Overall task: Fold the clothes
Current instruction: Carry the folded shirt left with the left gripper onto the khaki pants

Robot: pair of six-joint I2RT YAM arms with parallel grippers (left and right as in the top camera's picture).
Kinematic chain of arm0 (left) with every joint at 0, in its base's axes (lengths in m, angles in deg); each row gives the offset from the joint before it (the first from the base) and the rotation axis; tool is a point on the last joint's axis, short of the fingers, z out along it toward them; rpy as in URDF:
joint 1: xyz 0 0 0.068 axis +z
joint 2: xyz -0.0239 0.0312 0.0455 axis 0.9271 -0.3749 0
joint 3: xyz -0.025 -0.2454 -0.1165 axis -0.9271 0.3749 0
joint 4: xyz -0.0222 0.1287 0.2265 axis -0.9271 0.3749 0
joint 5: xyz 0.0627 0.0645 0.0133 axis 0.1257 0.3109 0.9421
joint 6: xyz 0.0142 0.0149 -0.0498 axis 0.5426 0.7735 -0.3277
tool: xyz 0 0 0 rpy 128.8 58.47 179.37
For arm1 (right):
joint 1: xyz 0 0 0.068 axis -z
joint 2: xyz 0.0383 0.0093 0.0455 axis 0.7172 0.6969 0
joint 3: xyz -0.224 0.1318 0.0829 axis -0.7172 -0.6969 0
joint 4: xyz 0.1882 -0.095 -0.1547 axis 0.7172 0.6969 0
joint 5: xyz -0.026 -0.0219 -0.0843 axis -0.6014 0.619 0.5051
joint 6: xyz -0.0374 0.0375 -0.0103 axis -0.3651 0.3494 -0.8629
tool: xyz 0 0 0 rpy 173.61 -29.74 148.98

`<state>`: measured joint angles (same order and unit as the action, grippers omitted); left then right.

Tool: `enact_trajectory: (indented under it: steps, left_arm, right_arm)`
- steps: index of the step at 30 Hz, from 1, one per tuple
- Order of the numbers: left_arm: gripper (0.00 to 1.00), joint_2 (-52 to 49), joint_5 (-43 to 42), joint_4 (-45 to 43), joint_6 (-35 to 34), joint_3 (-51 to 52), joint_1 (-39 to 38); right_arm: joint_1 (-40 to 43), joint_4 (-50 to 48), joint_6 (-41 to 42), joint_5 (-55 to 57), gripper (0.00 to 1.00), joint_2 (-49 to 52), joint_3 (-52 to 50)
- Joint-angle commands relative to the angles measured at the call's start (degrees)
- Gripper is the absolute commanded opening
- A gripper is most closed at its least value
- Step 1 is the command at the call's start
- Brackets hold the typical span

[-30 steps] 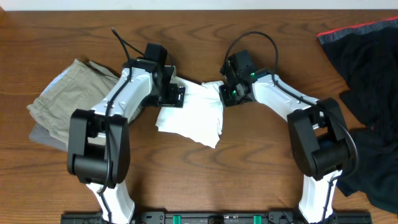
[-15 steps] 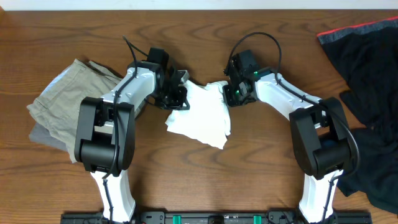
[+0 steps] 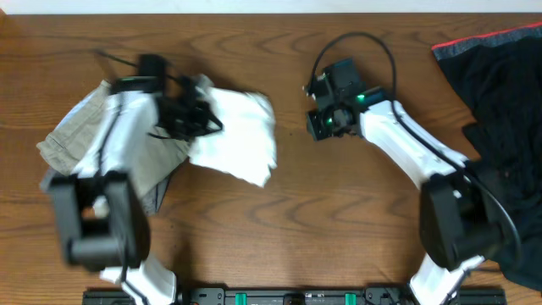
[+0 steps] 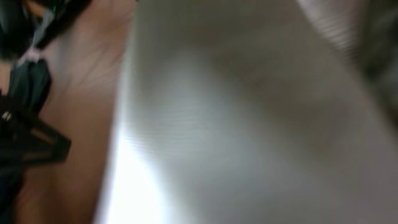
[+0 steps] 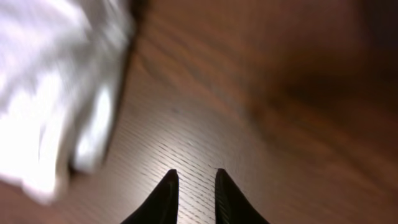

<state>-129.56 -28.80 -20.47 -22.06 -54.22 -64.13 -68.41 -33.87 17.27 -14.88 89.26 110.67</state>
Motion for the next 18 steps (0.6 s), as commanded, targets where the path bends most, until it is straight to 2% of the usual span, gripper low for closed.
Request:
enact_trajectory:
  steps: [1,8,14,18]
  left_arm:
    - [0.06,6.7,-2.4,0.7,1.7,-0.3,5.2]
    - [0.06,10.1,-1.5,4.7,6.1,-0.3,19.7]
    - [0.06,10.0,2.1,3.5,5.6,-0.3,32.5]
    - [0.08,9.3,4.7,2.4,4.7,-0.2,38.0]
  right_arm:
    - [0.6,-0.7,-1.7,0.1,0.20,-3.4,0.3]
    - [0.5,0.1,0.7,0.1,0.21,-3.7,0.2]
    - [0.4,1.6,1.3,0.1,0.20,-3.7,0.2]
    - [0.4,1.9,1.3,0.1,0.20,-3.7,0.2]
